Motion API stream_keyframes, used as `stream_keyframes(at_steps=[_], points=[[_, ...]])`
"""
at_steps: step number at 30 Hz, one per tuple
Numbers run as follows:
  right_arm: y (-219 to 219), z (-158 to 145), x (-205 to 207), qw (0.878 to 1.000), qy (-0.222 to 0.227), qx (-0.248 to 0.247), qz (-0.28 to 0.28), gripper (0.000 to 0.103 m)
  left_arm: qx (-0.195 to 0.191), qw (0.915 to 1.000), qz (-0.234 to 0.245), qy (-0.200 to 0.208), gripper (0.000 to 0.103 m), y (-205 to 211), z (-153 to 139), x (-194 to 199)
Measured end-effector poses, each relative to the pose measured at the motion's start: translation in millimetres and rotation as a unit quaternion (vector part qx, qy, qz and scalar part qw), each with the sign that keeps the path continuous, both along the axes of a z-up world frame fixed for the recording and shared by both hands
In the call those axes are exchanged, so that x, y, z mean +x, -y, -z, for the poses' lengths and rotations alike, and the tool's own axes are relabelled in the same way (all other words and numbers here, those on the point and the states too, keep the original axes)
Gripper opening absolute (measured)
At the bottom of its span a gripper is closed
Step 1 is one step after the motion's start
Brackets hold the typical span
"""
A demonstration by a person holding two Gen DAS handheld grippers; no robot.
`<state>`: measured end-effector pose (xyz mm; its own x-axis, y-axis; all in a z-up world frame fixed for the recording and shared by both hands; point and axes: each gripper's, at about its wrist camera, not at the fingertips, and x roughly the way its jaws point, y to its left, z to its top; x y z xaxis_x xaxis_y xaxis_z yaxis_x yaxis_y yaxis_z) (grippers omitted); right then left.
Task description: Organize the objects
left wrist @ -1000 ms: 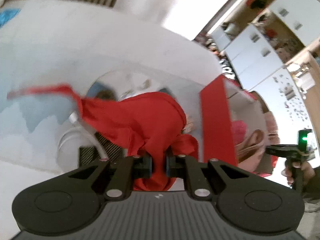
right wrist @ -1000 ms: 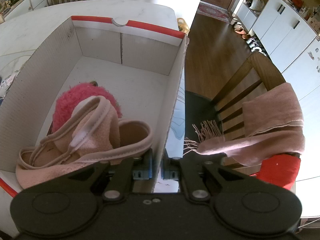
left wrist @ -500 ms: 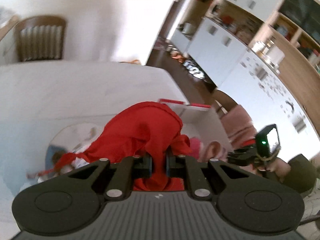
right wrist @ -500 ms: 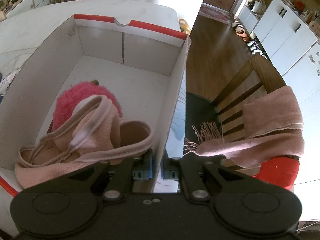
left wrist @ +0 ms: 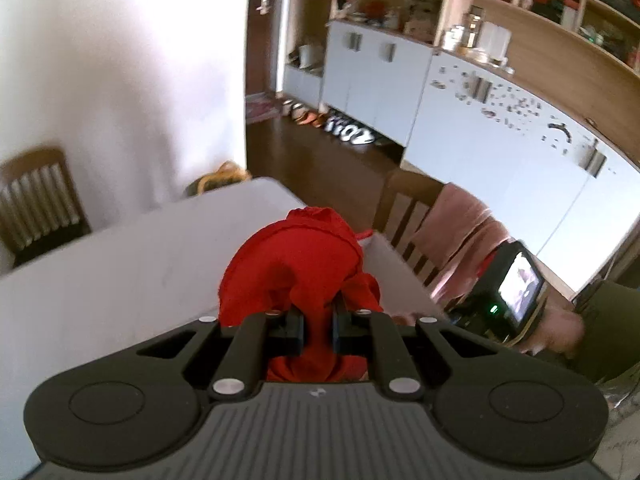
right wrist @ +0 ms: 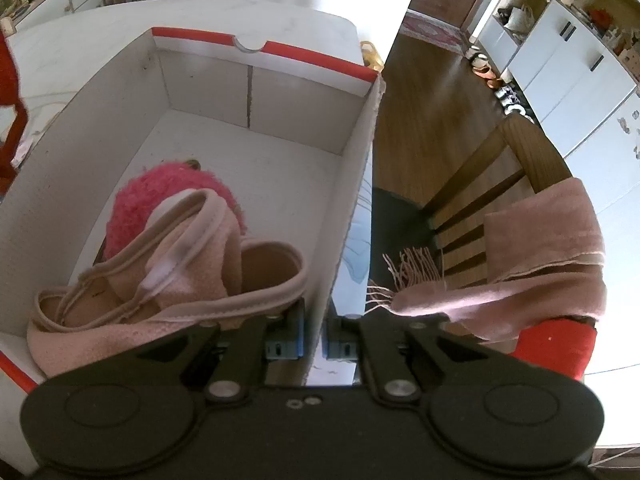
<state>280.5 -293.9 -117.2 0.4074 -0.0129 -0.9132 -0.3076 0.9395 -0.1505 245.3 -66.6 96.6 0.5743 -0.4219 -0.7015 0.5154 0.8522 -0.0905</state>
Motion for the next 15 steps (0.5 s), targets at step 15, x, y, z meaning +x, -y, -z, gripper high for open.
stream_keyframes(at_steps=[15], points=[[0.7,1.3,0.8,1.0,0.001,0.001,-0.001,0.007,-0.07,0.9928,0.088,0.041,0.011,88.9,-40.1,19.2]])
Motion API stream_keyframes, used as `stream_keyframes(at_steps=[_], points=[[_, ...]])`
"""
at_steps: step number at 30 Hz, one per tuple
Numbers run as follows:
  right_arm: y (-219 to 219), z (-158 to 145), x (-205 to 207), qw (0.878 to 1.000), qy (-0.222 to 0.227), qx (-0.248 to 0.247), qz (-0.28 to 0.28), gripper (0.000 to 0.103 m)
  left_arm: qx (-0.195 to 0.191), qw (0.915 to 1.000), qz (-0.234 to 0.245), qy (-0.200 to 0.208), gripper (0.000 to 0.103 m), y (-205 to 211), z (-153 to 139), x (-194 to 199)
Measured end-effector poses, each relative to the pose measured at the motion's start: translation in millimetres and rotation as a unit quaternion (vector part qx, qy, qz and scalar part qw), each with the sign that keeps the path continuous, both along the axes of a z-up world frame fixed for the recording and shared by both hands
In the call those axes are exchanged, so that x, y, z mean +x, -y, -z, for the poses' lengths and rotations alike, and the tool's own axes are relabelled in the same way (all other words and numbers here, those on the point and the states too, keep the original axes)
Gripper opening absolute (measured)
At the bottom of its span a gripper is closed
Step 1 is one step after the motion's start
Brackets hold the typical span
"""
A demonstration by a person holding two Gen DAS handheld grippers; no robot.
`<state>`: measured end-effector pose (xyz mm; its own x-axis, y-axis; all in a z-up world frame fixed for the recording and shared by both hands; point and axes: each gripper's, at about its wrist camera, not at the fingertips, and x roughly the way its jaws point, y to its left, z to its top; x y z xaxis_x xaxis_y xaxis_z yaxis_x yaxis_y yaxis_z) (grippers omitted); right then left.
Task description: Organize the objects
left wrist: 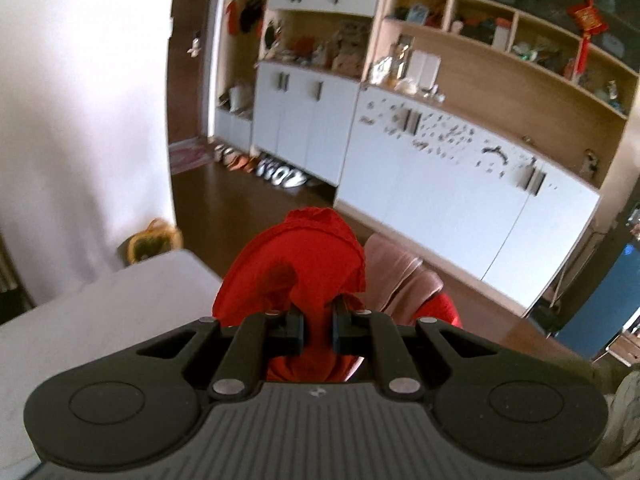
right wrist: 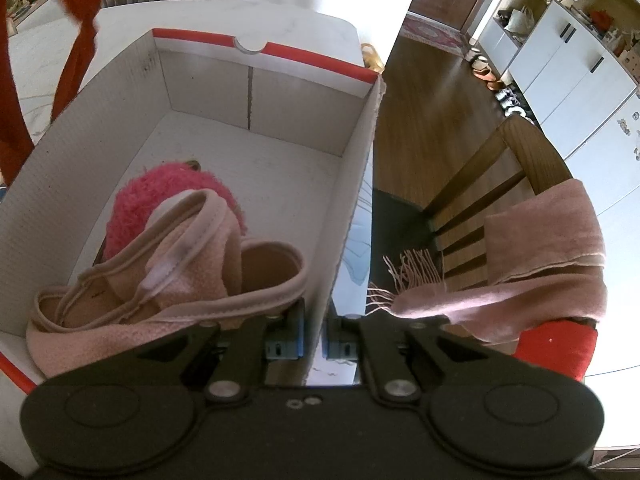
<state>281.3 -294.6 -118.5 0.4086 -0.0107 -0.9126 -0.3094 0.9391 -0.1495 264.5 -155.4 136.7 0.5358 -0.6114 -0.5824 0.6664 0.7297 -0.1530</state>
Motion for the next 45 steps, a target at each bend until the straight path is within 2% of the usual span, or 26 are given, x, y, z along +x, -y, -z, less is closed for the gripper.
stream_keyframes(at_steps=[5,8,15,23,28,31,37,42,45], points=[[-0.5,-0.2,0.5,1.0,0.0,0.001,0.0,0.007,-0.012,0.9999,0.01,0.005,0.011,21.4,-2.4,9.3],[-1.2,0.0,1.5,1.0,0.0,0.001,-0.001,0.007,-0.03,0.9994,0.013,-0.007,0.011,23.5,3.6,17.5],[-4.2,1.8,3.1,1.0,0.0,0.004,-0.004,0.007,-0.018,0.9986,-0.002,-0.05,0.011,18.9,46.6,44.9],[-5.0,4.9,4.3,1.0,-0.004,0.008,-0.004,0.006,0.045,0.9923,-0.036,-0.109,0.011,14.0,126.1,73.8],[-5.5,7.8,5.1,1.0,-0.007,0.009,-0.005,0.006,0.108,0.9818,-0.05,-0.148,0.011,15.0,179.7,87.8],[-4.6,9.0,4.5,1.0,-0.009,0.01,-0.005,0.006,0.14,0.9769,-0.053,-0.152,0.011,17.3,201.1,87.7],[-2.1,8.9,4.8,1.0,-0.011,0.01,-0.005,0.006,0.192,0.9689,-0.051,-0.147,0.011,23.4,226.5,85.8],[-0.8,10.7,4.8,1.0,-0.012,0.009,-0.004,0.006,0.213,0.9644,-0.05,-0.148,0.011,26.7,232.8,87.9],[-0.2,11.8,5.2,1.0,-0.012,0.009,-0.003,0.006,0.22,0.9617,-0.051,-0.155,0.016,25.1,236.6,91.4]])
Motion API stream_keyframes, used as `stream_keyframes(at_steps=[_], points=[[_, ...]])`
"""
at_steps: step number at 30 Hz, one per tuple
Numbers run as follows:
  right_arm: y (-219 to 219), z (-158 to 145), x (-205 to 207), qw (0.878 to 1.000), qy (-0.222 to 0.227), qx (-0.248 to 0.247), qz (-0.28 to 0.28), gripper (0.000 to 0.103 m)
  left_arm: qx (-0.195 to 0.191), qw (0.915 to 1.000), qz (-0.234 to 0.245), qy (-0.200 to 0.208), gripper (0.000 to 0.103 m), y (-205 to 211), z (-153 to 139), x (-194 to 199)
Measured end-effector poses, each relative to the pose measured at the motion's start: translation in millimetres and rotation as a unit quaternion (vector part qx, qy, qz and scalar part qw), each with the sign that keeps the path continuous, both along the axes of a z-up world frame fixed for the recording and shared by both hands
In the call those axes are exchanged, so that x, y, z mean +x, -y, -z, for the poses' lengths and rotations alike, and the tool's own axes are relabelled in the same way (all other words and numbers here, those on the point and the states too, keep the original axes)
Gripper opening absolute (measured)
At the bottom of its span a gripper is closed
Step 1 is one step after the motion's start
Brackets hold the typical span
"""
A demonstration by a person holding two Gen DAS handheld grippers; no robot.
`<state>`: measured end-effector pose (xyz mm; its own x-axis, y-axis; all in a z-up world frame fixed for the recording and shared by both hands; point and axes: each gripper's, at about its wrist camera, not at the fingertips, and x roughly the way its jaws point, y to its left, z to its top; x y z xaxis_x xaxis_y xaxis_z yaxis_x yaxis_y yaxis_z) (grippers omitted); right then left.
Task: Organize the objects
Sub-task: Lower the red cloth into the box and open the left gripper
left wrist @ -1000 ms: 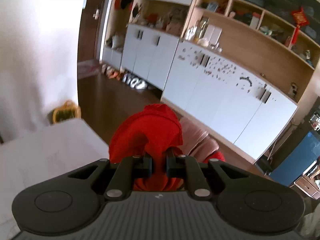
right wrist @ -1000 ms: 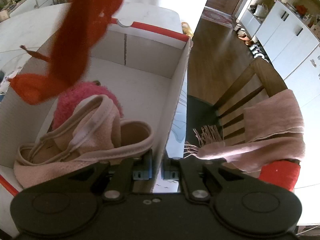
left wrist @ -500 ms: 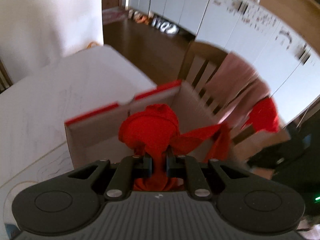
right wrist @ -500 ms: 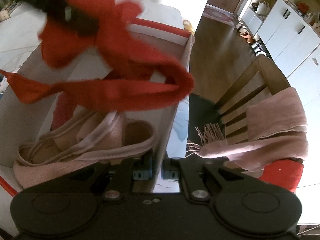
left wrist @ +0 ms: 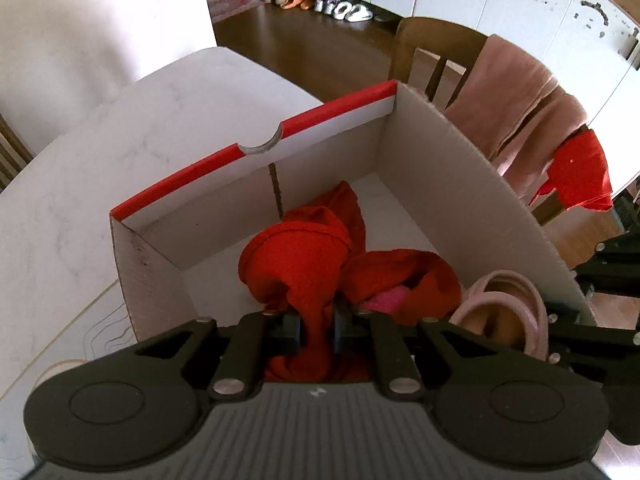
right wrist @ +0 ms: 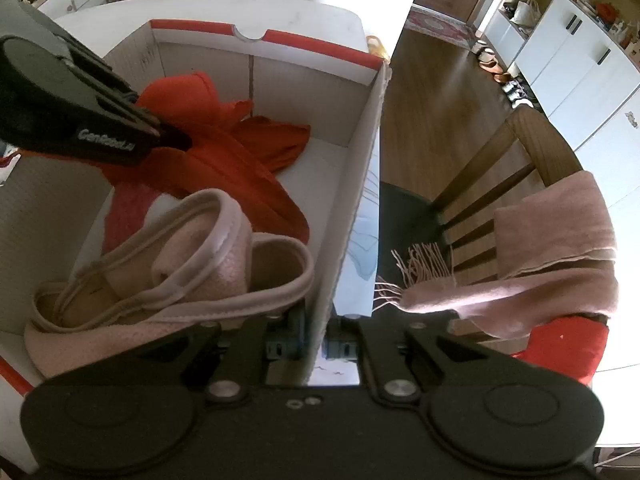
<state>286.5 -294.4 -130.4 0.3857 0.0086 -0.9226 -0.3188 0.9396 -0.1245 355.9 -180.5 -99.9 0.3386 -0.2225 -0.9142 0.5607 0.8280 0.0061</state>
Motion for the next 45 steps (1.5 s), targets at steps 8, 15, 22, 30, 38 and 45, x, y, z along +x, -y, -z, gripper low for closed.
stream_keyframes(at_steps=[8,15,22,30,38,45], points=[[1.2,0.6,0.2,1.0,-0.001,-0.001,0.001,0.006,-0.003,0.9998,-0.013,0.011,0.081,-4.2,-6.1,9.4],[1.2,0.8,0.3,1.0,-0.001,0.0,0.001,0.006,-0.018,0.9998,-0.006,0.008,0.083,-12.5,-16.5,2.7],[0.8,0.1,-0.2,1.0,0.0,-0.003,-0.001,0.007,-0.058,0.9979,-0.018,0.025,0.087,-26.8,-47.0,-2.2],[0.8,-0.6,-0.5,1.0,0.0,-0.007,-0.004,0.007,-0.076,0.9956,-0.004,0.054,0.088,-35.8,-82.5,-22.0],[0.6,-0.9,-0.9,1.0,0.001,-0.009,-0.009,0.007,-0.076,0.9949,0.018,0.064,0.088,-40.3,-95.4,-45.7],[0.5,-0.4,-2.5,1.0,0.002,-0.013,-0.012,0.008,-0.075,0.9949,0.029,0.062,0.088,-48.8,-92.5,-69.1]])
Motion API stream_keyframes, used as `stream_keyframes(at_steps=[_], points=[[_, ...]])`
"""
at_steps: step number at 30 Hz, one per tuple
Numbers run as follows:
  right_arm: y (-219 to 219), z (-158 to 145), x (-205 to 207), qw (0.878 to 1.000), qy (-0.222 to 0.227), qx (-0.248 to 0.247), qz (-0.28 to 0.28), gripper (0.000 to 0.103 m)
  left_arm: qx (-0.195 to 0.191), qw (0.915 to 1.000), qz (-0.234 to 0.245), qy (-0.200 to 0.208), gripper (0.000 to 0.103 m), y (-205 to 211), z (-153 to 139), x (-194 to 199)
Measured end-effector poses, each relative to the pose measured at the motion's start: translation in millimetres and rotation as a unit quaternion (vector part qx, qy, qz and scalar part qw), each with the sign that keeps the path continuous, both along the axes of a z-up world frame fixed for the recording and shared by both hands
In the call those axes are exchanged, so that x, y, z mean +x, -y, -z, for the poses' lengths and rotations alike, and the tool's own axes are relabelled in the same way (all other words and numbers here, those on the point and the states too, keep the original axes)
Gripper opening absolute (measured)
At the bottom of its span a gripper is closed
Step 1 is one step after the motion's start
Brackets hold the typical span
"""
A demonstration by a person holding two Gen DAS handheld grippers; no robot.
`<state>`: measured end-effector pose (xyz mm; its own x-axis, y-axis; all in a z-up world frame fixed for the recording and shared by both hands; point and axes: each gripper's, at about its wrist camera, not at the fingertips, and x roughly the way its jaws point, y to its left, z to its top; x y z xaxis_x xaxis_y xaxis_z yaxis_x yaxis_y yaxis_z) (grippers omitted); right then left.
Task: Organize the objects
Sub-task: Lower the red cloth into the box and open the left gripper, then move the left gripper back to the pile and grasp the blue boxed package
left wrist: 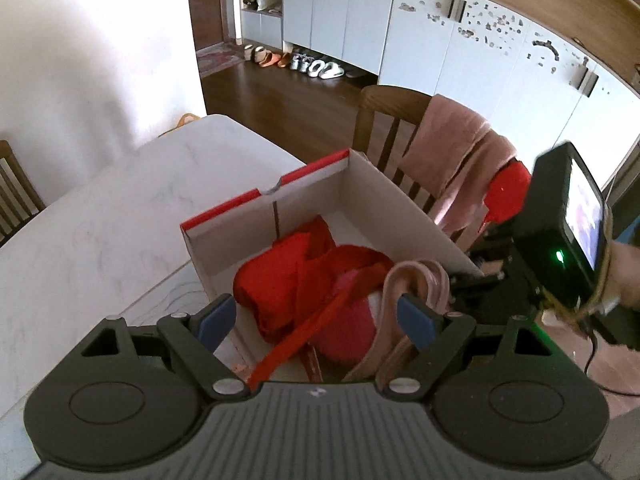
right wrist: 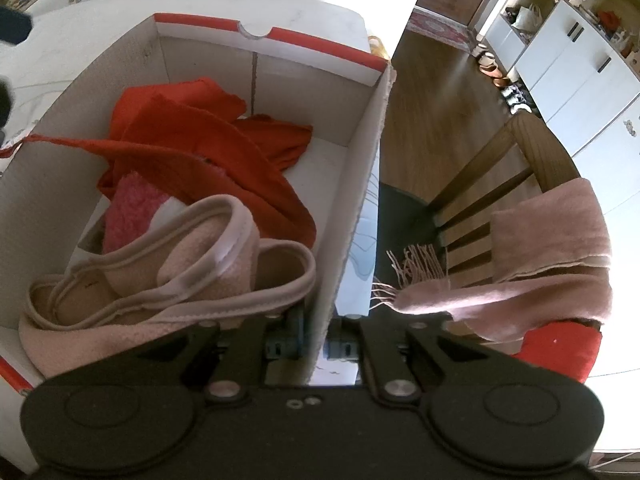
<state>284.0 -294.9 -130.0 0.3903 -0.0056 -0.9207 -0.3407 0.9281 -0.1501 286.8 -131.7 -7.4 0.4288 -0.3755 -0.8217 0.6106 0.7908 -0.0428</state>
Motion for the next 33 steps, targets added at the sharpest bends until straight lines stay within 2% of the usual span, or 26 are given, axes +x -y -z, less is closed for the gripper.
stream_keyframes(at_steps=[6,8,10,20,26,31,33], points=[[-1.6,0.8,-0.4,1.0,0.001,-0.005,-0.005,0.008,0.005,0.9999,-0.005,0.011,0.088,-5.7,1.4,-17.1],[-1.4,0.9,-1.0,1.0,0.001,-0.005,-0.005,0.008,0.008,0.9997,-0.009,0.02,0.096,-8.0,0.6,-22.9],[-1.0,1.2,-1.5,1.0,0.002,-0.005,-0.006,0.008,0.011,0.9994,-0.013,0.03,0.098,-11.0,-0.7,-29.2],[-3.9,1.5,-2.6,1.0,0.006,-0.008,-0.018,0.007,0.006,0.9973,-0.053,0.05,0.098,-43.1,-6.3,-54.1],[-9.7,2.0,-5.7,0.999,0.006,-0.011,-0.035,0.008,-0.002,0.9929,-0.104,0.058,0.098,-86.5,-14.1,-72.5],[-11.9,3.4,-5.3,0.999,0.008,-0.013,-0.045,0.008,-0.003,0.9854,-0.163,0.05,0.099,-133.7,-12.2,-82.8],[-11.4,3.9,-4.5,0.999,0.007,-0.013,-0.047,0.008,-0.002,0.9815,-0.186,0.046,0.103,-151.2,-8.1,-86.4]])
